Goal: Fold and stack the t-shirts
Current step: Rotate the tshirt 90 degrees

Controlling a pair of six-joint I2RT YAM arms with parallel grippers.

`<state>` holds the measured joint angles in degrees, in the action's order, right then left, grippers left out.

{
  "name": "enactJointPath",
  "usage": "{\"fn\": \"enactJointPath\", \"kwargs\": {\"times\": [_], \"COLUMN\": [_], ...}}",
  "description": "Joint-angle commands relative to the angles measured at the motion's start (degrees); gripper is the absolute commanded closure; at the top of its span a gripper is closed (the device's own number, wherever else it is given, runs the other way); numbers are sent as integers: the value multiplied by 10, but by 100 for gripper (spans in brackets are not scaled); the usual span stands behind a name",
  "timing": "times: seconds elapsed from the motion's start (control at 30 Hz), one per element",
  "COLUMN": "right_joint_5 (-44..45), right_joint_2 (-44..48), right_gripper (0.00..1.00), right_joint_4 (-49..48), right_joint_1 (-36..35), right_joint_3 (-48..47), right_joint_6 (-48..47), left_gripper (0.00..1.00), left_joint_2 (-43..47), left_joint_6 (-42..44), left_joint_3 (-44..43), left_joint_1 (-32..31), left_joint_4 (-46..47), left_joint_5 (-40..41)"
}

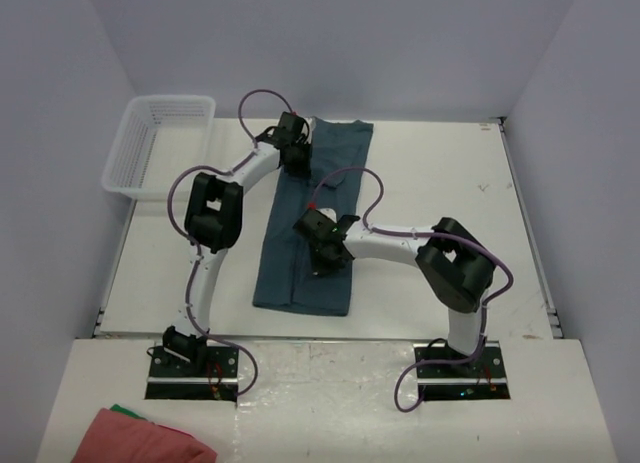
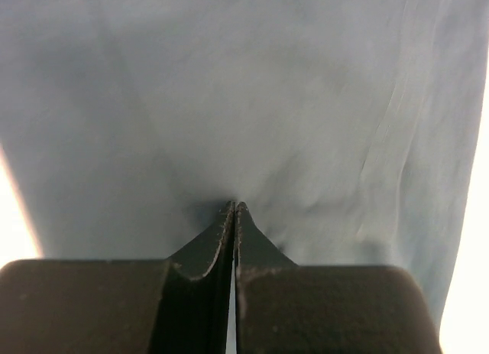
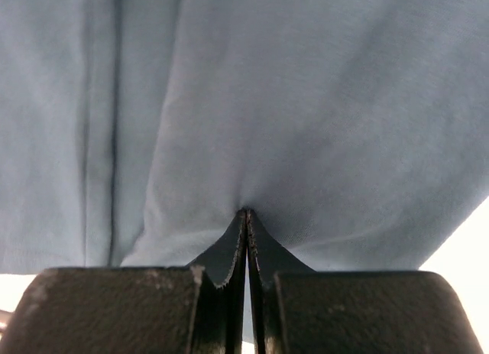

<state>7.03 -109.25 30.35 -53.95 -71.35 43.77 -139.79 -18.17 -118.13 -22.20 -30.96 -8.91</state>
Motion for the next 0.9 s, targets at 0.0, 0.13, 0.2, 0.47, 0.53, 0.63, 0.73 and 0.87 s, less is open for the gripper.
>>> {"fn": "enactJointPath", "kwargs": {"times": [0.0,0.13,0.2,0.47,0.53,0.63,0.73,0.87], "right_joint_5": [48,97,118,-63,-123,-221,-268,-315], "right_joint_2": [27,96,128,269,273,258,237,198], "right_gripper": [100,100,100,67,67,67,67,66], "right_joint_4": [106,138,141,14,-35,-103,-150,-173], "right_joint_1": [-1,-2,-3,-3,-3,-4,-15,-26], "right_joint_3": [5,17,24,103,125,147,150,124], "right_joint_6": [15,2,-11,-82,-82,-75,-58,-51], "left_gripper": [100,100,100,100,100,100,100,100], "left_joint_2": [109,175,216,344,371,433,462,478], "left_joint_6": [18,-8,-22,-112,-151,-178,-173,-165], "left_joint_3": [37,79,111,249,294,406,459,484], "left_joint_1": [6,0,-6,-11,-11,-14,-16,-16], "left_joint_4": [6,12,13,-3,5,27,44,40], "left_joint_5": [38,47,72,225,245,245,239,247]}}
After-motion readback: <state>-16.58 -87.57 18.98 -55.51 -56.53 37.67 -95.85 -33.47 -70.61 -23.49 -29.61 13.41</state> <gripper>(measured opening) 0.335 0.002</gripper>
